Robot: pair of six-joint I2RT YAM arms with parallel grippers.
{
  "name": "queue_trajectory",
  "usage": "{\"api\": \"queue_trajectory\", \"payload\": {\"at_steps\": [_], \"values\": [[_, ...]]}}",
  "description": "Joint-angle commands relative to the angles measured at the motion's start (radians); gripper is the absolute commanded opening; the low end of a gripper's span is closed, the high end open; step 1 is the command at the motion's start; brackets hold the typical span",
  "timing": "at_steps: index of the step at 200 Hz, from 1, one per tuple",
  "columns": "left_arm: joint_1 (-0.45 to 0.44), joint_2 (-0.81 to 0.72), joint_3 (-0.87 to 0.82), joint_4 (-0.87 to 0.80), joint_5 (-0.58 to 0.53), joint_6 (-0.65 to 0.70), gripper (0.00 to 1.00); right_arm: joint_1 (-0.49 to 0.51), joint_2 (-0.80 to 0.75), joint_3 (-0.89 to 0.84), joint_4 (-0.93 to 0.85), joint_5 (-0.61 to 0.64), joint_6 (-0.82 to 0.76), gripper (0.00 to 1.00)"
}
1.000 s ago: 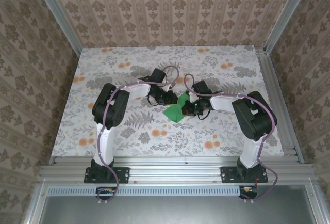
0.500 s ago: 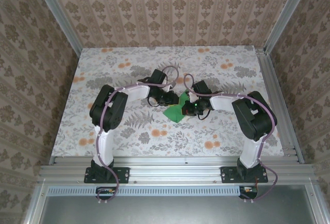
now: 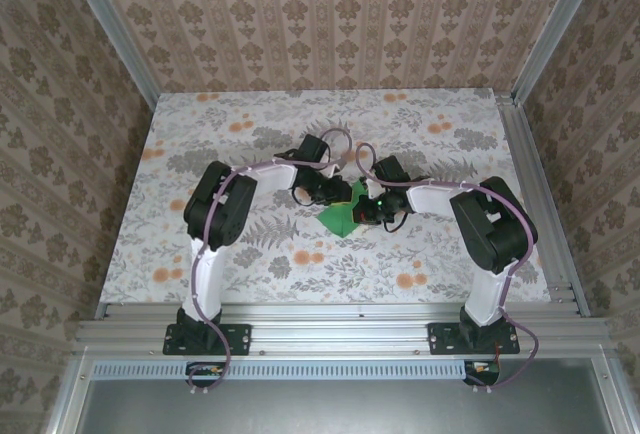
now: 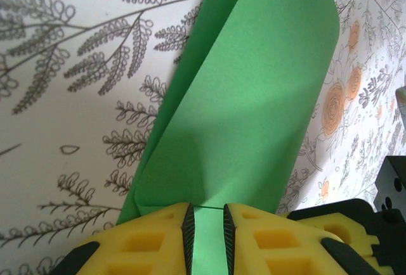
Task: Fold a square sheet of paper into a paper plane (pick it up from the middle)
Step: Fold the triangle a second time at the center of the table.
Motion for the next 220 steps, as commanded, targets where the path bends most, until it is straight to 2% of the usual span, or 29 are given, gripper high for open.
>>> {"api": "queue_trajectory", "payload": {"at_steps": [1, 80, 141, 181, 220], "values": [[0.028, 0.035, 0.032, -0.012, -0.072, -0.010, 0.24, 0.006, 0.028, -0.027, -0.160, 0.103, -0.036, 0.00], [0.072, 0.023, 0.114, -0.038, -0.066, 0.015, 0.24, 0.012, 0.021, -0.022, -0.180, 0.122, -0.044, 0.00], [0.000, -0.243, -0.160, 0.035, -0.074, -0.015, 0.24, 0.010, 0.022, -0.010, -0.146, 0.078, -0.020, 0.00], [-0.054, -0.215, -0.240, 0.160, -0.055, -0.069, 0.23, 0.010, 0.017, -0.013, -0.132, 0.063, -0.006, 0.00], [-0.074, -0.191, -0.282, 0.207, -0.061, -0.085, 0.22, 0.009, 0.004, -0.018, -0.134, 0.072, 0.003, 0.00]]}}
